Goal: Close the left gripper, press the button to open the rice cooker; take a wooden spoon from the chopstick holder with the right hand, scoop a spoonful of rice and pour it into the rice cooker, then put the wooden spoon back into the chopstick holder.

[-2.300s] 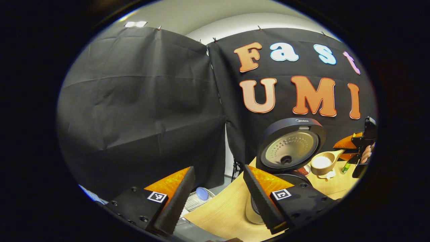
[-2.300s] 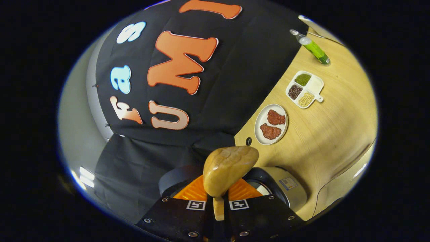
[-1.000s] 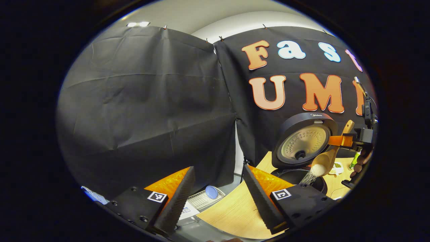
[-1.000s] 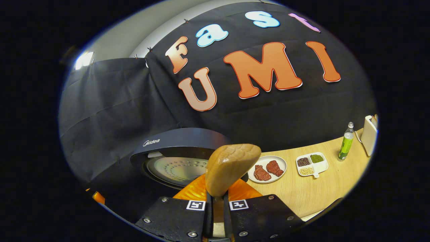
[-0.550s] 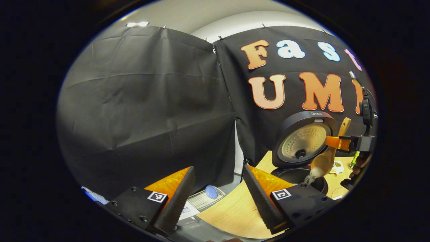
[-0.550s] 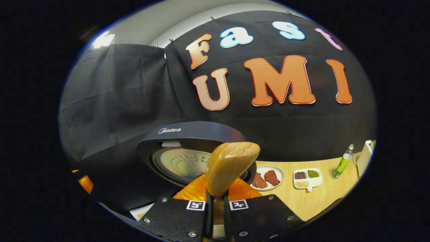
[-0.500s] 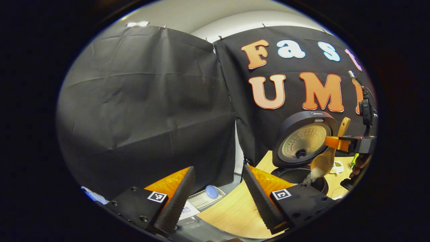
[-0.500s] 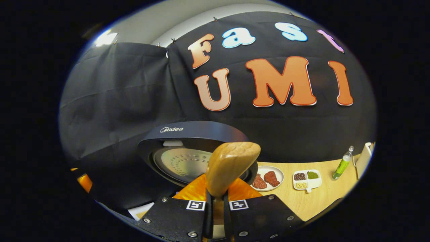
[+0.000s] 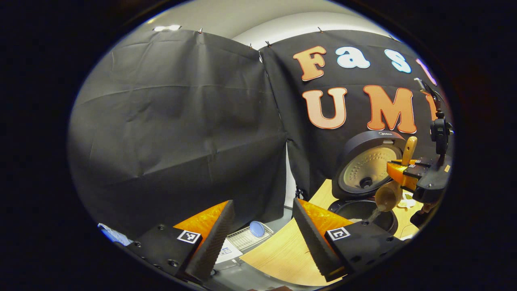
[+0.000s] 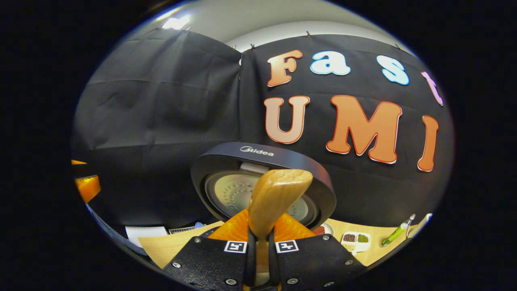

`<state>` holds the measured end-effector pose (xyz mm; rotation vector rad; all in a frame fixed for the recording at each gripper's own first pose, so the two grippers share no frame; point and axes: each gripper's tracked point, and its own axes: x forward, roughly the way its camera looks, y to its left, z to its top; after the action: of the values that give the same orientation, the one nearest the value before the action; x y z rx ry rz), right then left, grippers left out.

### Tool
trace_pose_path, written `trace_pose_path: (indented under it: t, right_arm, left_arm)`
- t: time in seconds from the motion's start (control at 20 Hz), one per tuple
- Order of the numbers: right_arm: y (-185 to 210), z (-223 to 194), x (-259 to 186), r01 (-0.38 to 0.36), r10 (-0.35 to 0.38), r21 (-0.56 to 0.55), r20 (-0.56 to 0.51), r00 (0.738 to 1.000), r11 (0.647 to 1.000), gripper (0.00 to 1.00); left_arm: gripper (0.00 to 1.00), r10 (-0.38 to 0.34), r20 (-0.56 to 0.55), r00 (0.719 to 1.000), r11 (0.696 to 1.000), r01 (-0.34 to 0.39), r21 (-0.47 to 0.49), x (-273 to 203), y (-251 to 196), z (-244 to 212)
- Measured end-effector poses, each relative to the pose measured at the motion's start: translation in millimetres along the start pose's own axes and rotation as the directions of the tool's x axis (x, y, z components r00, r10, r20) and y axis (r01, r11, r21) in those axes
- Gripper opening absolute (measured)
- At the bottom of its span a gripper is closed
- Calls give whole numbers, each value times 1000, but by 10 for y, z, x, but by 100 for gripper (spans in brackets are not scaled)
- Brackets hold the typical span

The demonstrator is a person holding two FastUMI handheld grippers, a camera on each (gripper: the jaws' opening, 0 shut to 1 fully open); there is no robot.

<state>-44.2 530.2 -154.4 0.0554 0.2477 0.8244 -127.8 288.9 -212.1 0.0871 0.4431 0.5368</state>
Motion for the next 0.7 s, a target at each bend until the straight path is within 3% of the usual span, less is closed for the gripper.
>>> trace_pose_path:
  t: [0.45,0.7]
  right_arm:
    - [-13,117,-32,-19,18,132,7,1000,991,12]
    - [-407,114,-188,-7,12,285,-15,1000,958,12]
  left_arm:
    - [89,-1,-1,1000,1000,1,15,-59,-134,9]
    - [89,-13,10,1000,1000,13,16,-105,-282,101]
